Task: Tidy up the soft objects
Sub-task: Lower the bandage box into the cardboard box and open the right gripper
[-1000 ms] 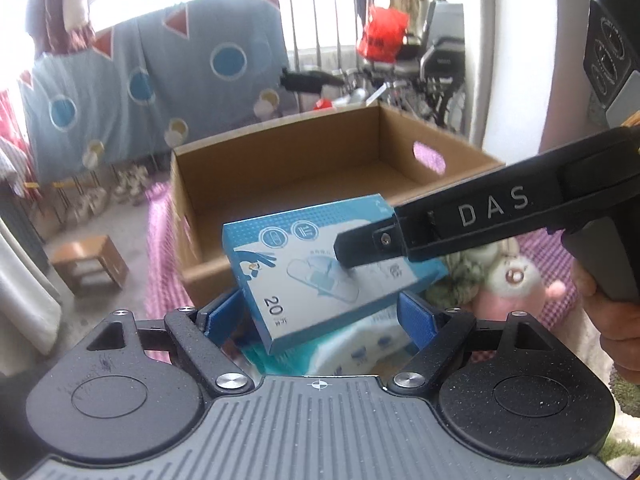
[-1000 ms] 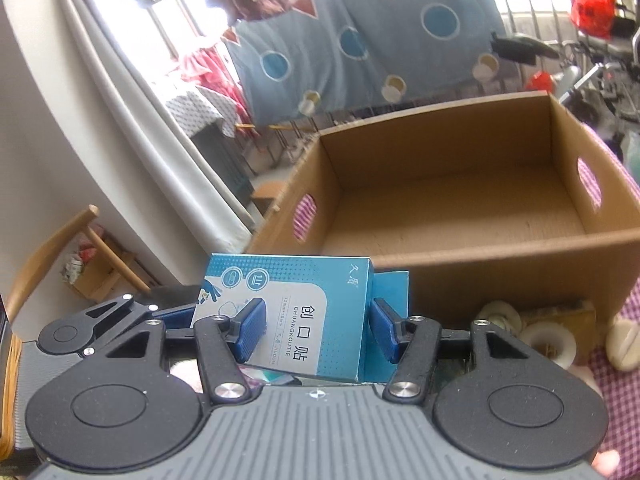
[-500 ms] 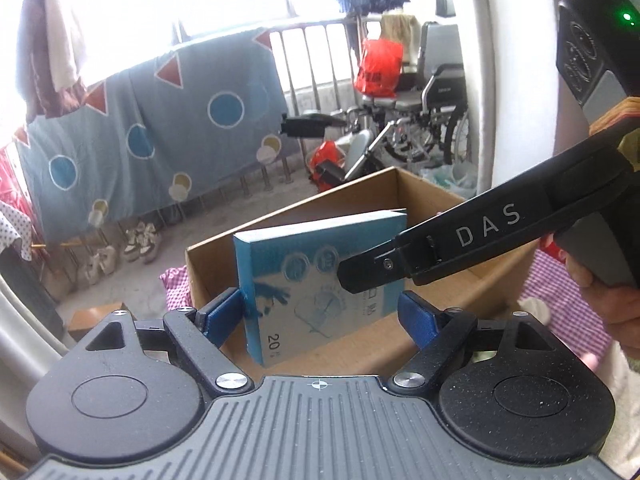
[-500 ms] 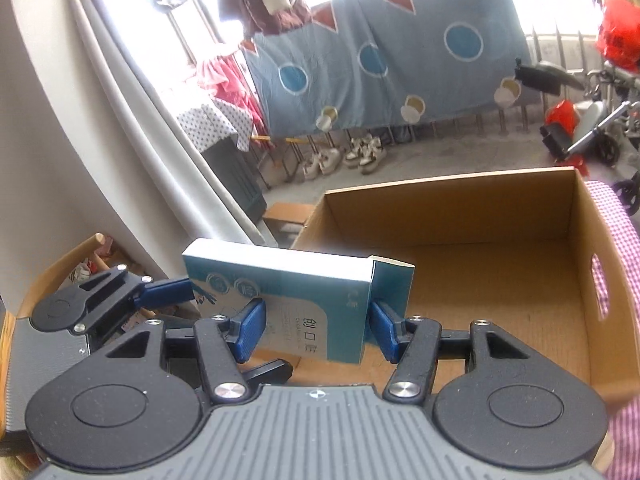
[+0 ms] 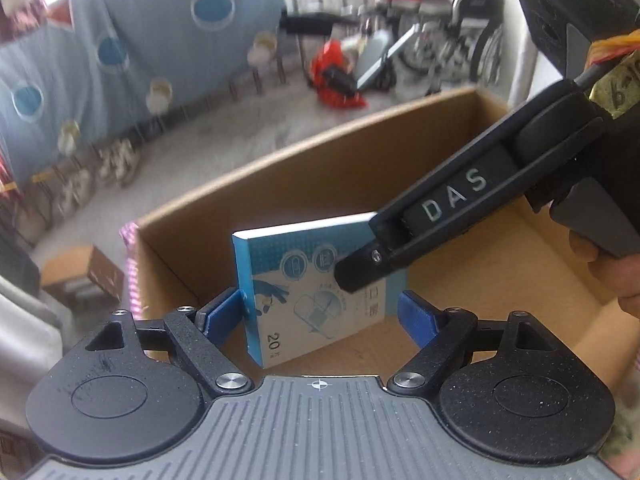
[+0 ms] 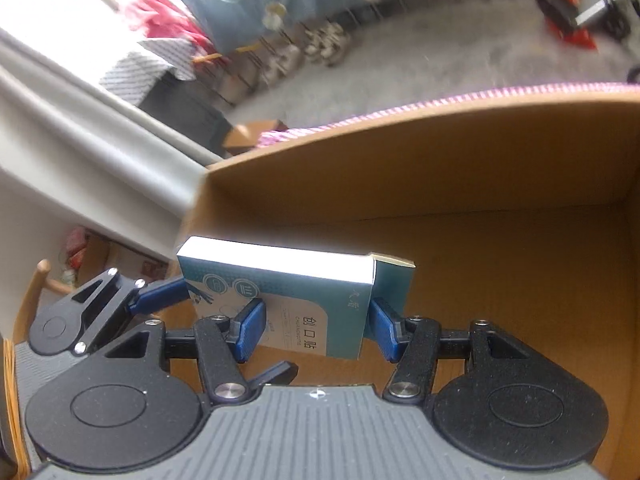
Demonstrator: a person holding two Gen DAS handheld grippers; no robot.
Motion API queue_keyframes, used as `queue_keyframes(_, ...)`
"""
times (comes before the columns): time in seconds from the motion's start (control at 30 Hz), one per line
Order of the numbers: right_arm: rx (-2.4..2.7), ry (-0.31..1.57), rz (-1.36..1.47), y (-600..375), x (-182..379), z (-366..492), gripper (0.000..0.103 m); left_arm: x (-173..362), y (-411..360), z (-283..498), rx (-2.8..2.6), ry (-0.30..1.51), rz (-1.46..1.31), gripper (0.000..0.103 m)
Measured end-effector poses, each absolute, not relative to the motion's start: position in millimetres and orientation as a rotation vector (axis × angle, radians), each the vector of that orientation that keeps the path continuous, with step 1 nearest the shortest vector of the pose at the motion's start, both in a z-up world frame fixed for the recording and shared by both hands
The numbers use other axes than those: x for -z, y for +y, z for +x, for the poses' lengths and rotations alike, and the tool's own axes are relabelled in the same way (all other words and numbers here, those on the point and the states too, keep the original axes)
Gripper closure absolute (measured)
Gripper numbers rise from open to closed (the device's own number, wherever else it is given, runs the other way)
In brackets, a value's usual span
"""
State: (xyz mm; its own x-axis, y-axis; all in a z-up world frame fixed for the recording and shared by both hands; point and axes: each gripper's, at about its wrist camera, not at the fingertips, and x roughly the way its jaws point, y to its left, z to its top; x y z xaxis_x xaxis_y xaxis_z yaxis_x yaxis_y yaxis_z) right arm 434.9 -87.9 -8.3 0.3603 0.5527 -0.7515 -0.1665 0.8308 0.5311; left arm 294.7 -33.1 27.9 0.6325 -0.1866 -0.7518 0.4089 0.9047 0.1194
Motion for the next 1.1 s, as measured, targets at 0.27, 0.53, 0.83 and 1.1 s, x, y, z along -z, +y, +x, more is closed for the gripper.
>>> queue_keyframes(0.27, -0.403, 1.26, 0.432, -75.9, 64.0, 479.2, 0.043, -4.3, -27.3, 320.8, 0.299, 0.926, 0.316, 0.015)
queue_keyframes(0.53, -0.37, 1.265, 0.396, -52.8, 62.2, 478.6, 0.044, -51.0, 11.5, 277.6, 0.304, 0.802, 0.237, 0.005)
queue_keyframes(0.83, -0.274, 1.261, 0.422, -37.4, 60.2, 481.0, 0.044, -85.4, 66.8, 226.7, 0.291, 0.68, 0.085, 0.002)
queue_keyframes(1.1, -0.223, 1.235, 0.497, -44.0, 63.3, 462.5, 0.044, -76.5, 106.3, 201.1, 0.252, 0.671, -0.069, 0.002)
